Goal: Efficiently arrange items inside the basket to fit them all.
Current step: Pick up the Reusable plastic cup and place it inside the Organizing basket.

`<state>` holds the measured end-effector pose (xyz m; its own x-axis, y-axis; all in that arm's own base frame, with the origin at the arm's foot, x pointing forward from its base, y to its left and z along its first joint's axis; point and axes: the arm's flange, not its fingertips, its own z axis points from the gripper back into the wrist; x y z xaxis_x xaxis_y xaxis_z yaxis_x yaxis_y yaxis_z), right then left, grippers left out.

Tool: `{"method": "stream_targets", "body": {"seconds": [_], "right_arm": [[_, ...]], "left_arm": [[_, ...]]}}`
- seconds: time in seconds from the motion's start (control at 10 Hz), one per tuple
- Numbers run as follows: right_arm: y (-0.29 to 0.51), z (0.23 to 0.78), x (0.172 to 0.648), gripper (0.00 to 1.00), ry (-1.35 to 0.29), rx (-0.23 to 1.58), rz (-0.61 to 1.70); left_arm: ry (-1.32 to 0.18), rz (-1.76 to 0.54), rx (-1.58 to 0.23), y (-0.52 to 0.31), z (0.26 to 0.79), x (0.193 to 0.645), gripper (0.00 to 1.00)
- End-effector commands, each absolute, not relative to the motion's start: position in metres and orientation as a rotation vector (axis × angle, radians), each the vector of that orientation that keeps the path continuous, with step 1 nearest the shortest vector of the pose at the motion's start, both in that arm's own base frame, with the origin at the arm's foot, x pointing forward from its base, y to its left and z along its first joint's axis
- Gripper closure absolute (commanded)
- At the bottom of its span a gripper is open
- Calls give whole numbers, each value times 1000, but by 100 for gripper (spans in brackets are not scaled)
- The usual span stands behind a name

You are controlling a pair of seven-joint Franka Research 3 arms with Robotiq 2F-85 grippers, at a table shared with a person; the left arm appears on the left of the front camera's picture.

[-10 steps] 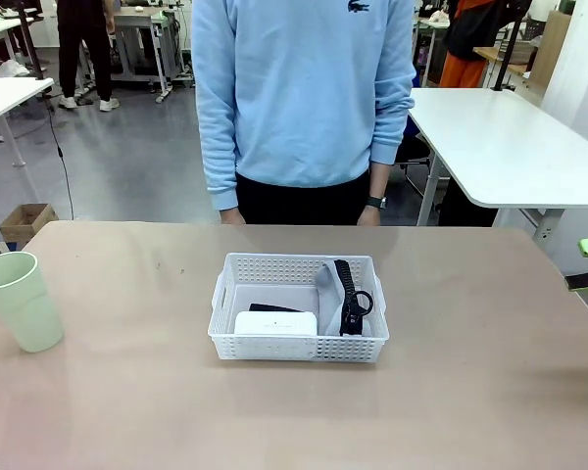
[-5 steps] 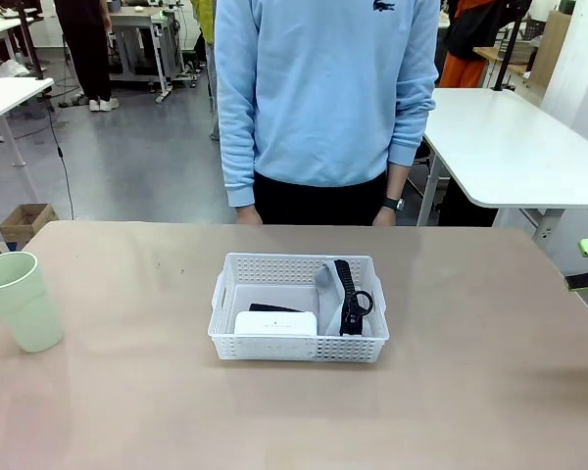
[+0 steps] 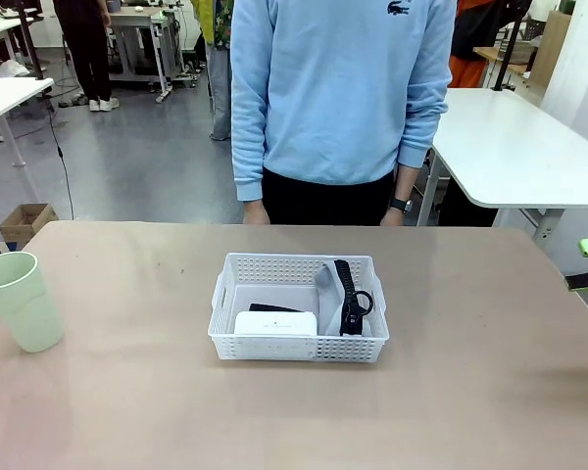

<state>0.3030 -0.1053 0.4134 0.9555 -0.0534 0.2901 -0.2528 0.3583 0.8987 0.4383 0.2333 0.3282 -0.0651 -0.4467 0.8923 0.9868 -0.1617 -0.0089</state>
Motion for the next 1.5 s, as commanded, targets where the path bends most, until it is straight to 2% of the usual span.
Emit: {"method": "stream_targets", "body": {"seconds": [0.0, 0.2, 1.1, 1.4], "right_arm": [[-107, 415, 302, 0, -303, 1207, 147], [-107, 415, 302, 0, -303, 1207, 147], [-107, 415, 302, 0, -303, 1207, 147], [-107, 415, 302, 0, -303, 1207, 147]], "left_arm": [[-795, -1531, -949, 233, 328, 438, 0], [-852, -1537, -971, 231, 325, 439, 0], [-718, -1569, -1086, 197, 271, 415, 0], [-756, -1553, -1105, 189, 260, 411, 0]]}}
